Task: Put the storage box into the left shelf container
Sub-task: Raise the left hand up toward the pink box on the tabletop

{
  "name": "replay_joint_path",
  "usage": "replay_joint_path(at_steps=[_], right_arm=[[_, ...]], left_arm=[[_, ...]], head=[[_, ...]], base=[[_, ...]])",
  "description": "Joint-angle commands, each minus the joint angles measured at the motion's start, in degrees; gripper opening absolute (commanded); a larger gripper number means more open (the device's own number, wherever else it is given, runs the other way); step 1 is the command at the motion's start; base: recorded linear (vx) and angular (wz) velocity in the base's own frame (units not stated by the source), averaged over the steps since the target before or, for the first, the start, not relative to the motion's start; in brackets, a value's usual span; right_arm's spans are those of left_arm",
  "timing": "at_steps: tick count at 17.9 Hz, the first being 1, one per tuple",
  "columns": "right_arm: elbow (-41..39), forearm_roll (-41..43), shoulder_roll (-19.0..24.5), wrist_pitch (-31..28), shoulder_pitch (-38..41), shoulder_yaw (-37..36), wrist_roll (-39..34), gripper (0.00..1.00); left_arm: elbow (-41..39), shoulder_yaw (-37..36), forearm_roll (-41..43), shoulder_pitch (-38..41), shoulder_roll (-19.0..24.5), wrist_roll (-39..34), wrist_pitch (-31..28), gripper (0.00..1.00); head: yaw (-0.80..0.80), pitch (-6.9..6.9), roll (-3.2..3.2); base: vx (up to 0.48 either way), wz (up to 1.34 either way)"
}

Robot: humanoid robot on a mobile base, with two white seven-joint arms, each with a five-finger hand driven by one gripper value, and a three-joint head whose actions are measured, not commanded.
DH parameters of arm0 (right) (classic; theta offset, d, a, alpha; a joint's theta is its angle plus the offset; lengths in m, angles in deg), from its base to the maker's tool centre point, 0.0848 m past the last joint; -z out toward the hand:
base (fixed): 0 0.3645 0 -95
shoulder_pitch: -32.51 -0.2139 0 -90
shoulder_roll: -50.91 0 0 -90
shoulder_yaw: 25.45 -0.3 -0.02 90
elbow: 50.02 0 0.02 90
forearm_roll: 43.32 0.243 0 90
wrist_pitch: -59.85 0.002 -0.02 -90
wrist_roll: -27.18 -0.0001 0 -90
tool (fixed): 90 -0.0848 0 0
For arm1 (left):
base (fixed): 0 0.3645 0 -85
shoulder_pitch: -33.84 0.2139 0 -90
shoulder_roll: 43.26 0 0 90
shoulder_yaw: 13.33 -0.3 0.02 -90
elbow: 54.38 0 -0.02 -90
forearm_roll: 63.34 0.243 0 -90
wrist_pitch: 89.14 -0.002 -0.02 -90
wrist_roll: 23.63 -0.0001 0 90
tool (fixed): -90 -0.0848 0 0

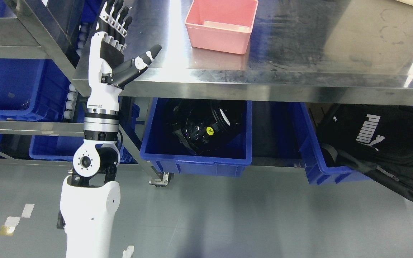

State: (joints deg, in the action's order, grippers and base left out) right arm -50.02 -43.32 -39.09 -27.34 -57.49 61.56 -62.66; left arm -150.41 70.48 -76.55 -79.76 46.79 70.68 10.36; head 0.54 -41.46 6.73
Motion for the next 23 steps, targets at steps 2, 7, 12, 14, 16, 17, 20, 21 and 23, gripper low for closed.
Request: replay_joint_path(at_steps=[2,7,12,14,16,17,20,21,23], right_arm=[[-1.0,1.2,-1.0,0.0,-0.2,0.0,0.0,1.0],[-1.0,1.2,-1.0,0.1,-0.2,0.0,0.0,1.0],[-1.0,1.2,-1.0,0.0,-0.2,0.0,0.0,1.0],[-1.0,1.2,-1.0,0.1,-0.3,0.0,0.0,1.0],[-1.0,1.2,-1.0,0.0,-0.3,0.0,0.0,1.0],[-1.0,1.2,-1.0,0.1,-0.2,0.0,0.0,1.0],[-1.0,1.2,-1.0,0.0,-0.2,0.0,-0.1,1.0],[-1.0,1.2,-1.0,0.1,-0.3,-0.1,0.0,1.0],[-1.0,1.2,-1.0,0.1,-0.3,0.0,0.0,1.0]], left_arm=[[0.2,-1.5,-0.6,-1.6,0.9,0.5,-0.3,1.0],[1.6,1.9,2.6,-8.5,1.0,6.8,-0.4,1.0],[7.2,1.9,9.6,-19.3,14.4,34.8,-0.4,1.0],[10.2,-0.8,13.3,-23.7,22.1,36.9,-0.5,0.99],[12.9,-9.7,14.3,-29.1,28.1,38.6,-0.5,0.99],[14.4,-12.6,14.4,-31.0,28.4,40.9,-0.5,0.99],[20.7,-18.1,15.1,-36.4,23.8,43.8,-0.5,0.98],[23.5,-21.0,15.8,-38.3,21.9,44.1,-0.5,0.98],[29.5,-24.9,19.0,-41.2,18.1,44.7,-0.4,0.98]], head=[[0.0,0.0,0.0],[0.0,0.0,0.0],[0.0,0.0,0.0],[0.0,0.0,0.0],[0.0,0.0,0.0],[0.0,0.0,0.0],[0.0,0.0,0.0],[0.0,0.0,0.0],[0.0,0.0,0.0]], base=[[0.0,0.0],[0.0,0.0],[0.0,0.0],[0.0,0.0],[0.0,0.0],[0.0,0.0],[0.0,0.0],[0.0,0.0],[0.0,0.0]])
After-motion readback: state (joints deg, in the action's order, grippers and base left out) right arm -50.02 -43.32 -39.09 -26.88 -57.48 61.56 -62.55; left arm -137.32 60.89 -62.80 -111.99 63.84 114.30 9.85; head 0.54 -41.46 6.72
